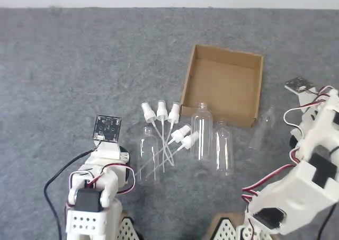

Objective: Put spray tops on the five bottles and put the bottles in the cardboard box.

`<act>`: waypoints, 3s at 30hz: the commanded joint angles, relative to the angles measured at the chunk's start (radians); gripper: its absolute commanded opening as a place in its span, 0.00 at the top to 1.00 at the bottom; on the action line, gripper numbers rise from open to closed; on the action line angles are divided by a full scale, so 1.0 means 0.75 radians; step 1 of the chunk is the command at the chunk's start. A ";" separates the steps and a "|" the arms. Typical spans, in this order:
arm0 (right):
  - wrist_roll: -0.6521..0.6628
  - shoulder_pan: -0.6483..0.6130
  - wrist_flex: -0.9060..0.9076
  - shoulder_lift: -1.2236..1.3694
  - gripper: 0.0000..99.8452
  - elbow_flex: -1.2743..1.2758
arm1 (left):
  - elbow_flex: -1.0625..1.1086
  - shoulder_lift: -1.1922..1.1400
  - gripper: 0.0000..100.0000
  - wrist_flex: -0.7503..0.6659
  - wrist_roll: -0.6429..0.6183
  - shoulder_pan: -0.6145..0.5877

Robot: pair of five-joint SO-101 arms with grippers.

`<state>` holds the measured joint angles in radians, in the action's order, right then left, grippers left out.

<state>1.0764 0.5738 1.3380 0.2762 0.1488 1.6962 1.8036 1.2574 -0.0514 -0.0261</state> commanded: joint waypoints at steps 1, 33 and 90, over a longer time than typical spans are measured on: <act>-0.055 0.015 -0.019 -0.013 0.86 -0.047 | -0.015 0.023 0.99 0.006 0.000 0.000; -0.475 0.163 -0.024 -0.013 0.93 -0.178 | -1.546 -1.628 0.95 -0.045 -0.070 0.027; -0.471 0.150 -0.030 -0.028 0.93 -0.182 | -1.711 -2.625 0.94 -0.548 -0.534 0.239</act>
<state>0.7311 0.6920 1.3226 0.2762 0.0721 0.4780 -0.1864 0.8569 -0.4473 0.1565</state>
